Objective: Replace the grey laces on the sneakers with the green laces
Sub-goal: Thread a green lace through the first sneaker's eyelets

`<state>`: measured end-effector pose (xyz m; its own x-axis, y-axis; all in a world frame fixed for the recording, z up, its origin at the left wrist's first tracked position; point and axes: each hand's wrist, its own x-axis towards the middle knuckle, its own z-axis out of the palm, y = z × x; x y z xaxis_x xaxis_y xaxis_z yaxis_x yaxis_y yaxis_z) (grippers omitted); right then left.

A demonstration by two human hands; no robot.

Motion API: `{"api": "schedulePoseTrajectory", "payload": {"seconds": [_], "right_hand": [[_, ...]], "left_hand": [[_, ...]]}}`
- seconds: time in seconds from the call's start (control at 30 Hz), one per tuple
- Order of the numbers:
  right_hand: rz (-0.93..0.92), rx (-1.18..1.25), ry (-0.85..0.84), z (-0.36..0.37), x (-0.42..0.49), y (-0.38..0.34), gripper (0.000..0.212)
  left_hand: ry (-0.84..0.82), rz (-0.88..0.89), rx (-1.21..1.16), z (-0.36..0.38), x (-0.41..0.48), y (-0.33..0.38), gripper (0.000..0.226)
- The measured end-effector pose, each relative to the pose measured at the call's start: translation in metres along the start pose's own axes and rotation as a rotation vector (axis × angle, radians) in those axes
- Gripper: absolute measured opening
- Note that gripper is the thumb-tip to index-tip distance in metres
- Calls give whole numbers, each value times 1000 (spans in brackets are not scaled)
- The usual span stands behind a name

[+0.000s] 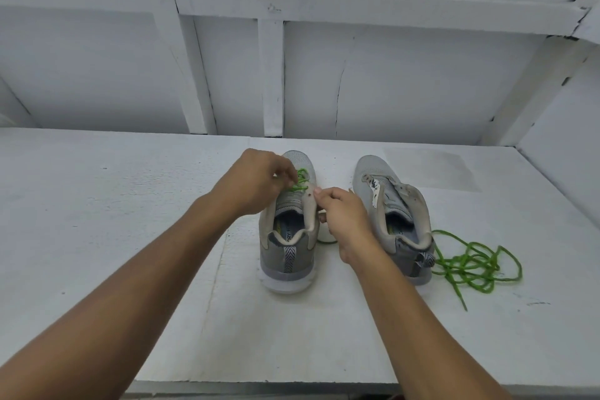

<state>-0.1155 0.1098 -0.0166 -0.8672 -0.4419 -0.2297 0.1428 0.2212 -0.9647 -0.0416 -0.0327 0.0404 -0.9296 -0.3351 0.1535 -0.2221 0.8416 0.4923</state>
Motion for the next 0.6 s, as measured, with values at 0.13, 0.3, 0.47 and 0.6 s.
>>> {"api": "schedulePoseTrajectory", "payload": {"seconds": [0.13,0.3,0.47,0.6], "right_hand": [[-7,-19,22,0,2,2,28],[-17,-46,29,0,3,4,29],[-21,-51,22,0,4,5,29],[-23,-46,22,0,4,5,28]], "left_hand": [[33,-14,10,8,0,4,18],[7,7,6,14,2,6,17],[-8,24,17,15,4,6,18],[-19,28,57,16,6,8,17]]}}
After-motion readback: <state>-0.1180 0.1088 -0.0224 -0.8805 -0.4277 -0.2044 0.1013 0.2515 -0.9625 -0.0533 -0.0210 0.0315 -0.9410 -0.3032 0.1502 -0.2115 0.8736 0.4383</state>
